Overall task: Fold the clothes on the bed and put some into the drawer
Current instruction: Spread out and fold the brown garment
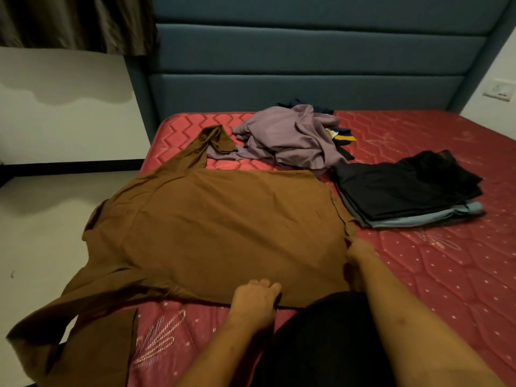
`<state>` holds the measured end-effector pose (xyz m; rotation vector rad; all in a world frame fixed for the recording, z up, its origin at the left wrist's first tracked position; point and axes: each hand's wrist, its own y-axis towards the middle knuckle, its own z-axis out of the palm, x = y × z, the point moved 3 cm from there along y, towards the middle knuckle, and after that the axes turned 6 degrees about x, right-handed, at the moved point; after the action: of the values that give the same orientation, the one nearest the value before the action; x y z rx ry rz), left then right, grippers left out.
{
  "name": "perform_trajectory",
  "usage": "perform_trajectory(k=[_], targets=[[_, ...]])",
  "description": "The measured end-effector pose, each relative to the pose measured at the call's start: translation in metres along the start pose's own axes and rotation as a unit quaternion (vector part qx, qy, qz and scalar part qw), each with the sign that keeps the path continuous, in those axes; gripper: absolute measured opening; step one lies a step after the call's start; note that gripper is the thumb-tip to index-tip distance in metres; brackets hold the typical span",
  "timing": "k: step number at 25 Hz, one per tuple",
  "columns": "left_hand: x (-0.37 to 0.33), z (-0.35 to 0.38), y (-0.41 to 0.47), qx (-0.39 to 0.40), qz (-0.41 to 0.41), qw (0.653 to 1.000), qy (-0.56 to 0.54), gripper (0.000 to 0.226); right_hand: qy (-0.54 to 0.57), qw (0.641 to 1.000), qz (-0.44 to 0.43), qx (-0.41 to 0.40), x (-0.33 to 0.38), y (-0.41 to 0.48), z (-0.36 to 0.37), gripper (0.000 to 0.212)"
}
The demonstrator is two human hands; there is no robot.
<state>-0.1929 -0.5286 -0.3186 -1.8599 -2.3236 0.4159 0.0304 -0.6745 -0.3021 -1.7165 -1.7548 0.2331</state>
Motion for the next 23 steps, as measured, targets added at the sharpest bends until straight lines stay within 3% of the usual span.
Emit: perform_trajectory(k=[3, 5, 7, 9, 11, 13, 15, 17, 19, 21, 23], targets=[[-0.002, 0.002, 0.001, -0.071, 0.05, 0.996, -0.034, 0.025, -0.083, 0.993, 0.078, -0.034, -0.004, 0.003, -0.003, 0.054], [0.018, 0.004, -0.002, -0.085, 0.033, 0.995, -0.028, 0.041, -0.184, 0.975, 0.097, -0.077, 0.001, -0.005, -0.009, 0.061], [0.056, 0.0, -0.008, -0.037, -0.042, 0.998, -0.021, 0.058, -0.227, 0.965, 0.022, -0.127, 0.026, -0.015, -0.008, 0.058], [0.106, -0.008, -0.029, 0.006, -0.114, 0.993, -0.02, 0.073, -0.276, 0.938, -0.118, -0.171, 0.071, -0.039, 0.011, 0.056], [0.154, -0.013, -0.06, 0.016, -0.193, 0.981, 0.012, 0.076, -0.294, 0.911, -0.272, -0.1, 0.12, -0.076, 0.06, 0.056], [0.199, -0.011, -0.105, 0.033, -0.288, 0.956, 0.044, 0.072, -0.303, 0.865, -0.394, 0.067, 0.163, -0.126, 0.134, 0.057], [0.227, -0.008, -0.141, 0.029, -0.382, 0.923, 0.025, 0.06, -0.315, 0.819, -0.444, 0.18, 0.194, -0.163, 0.204, 0.054], [0.247, -0.006, -0.166, 0.02, -0.433, 0.9, -0.048, 0.046, -0.289, 0.803, -0.476, 0.212, 0.228, -0.193, 0.253, 0.052], [0.256, -0.007, -0.174, 0.076, -0.427, 0.897, -0.088, 0.04, -0.253, 0.801, -0.492, 0.226, 0.255, -0.21, 0.281, 0.051], [0.258, -0.006, -0.173, 0.23, -0.373, 0.889, -0.132, 0.045, -0.239, 0.8, -0.493, 0.244, 0.279, -0.212, 0.295, 0.049], [0.256, -0.009, -0.173, 0.382, -0.282, 0.851, -0.225, 0.059, -0.259, 0.798, -0.499, 0.217, 0.297, -0.201, 0.3, 0.046]])
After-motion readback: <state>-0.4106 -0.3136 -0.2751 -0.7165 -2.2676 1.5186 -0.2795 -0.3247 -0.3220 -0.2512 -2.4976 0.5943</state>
